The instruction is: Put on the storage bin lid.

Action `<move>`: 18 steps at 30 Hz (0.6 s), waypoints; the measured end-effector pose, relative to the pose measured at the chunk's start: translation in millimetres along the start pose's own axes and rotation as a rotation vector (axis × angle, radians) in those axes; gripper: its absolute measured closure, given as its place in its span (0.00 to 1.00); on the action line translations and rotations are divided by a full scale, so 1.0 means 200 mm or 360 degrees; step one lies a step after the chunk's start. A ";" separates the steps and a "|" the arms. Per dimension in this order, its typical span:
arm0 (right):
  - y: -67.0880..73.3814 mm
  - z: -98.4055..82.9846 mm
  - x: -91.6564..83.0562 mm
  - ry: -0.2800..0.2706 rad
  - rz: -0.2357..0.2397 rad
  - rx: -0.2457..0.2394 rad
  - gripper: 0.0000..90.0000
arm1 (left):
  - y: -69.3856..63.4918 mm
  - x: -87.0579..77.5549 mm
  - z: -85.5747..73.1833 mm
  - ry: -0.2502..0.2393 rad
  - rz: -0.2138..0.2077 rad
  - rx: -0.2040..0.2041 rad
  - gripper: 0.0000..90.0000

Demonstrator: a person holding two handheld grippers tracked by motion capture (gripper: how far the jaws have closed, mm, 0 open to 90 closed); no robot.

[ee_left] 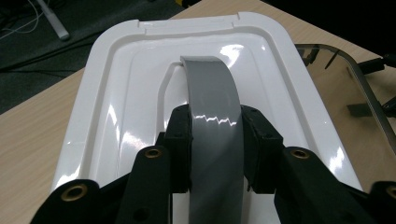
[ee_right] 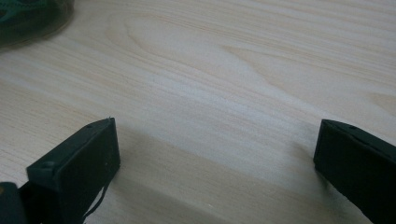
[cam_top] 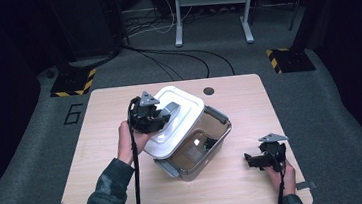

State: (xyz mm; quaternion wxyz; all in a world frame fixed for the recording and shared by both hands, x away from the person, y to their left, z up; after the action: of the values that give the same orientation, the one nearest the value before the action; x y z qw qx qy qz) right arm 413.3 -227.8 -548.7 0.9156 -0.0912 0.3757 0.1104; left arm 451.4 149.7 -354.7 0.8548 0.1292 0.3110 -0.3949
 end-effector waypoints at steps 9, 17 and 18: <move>0.00 0.00 0.00 0.0000 0.0000 0.0000 0.00 | -0.05 0.05 0.00 0.0013 -0.0037 0.0012 0.75; 0.00 0.00 0.00 0.0001 0.0001 -0.0005 0.00 | -0.09 0.10 0.00 0.0025 -0.0068 0.0032 0.75; 0.00 0.00 0.00 0.0001 0.0001 -0.0002 0.00 | -0.09 0.10 0.00 0.0028 -0.0077 0.0033 0.75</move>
State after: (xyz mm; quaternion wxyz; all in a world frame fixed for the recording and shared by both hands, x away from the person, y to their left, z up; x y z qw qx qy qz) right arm 413.3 -227.9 -548.7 0.9155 -0.0918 0.3757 0.1109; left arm 448.1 125.8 -366.3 0.8409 0.1339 0.3173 -0.4175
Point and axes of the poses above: each handheld gripper's, and its own axes: x roughly forward along the jaws, z roughly out of its top, y roughly to its left, the point moved 3 cm from there along x, roughly forward along the jaws, and after that the axes turned 7 degrees about -z, right-handed, at the moved point
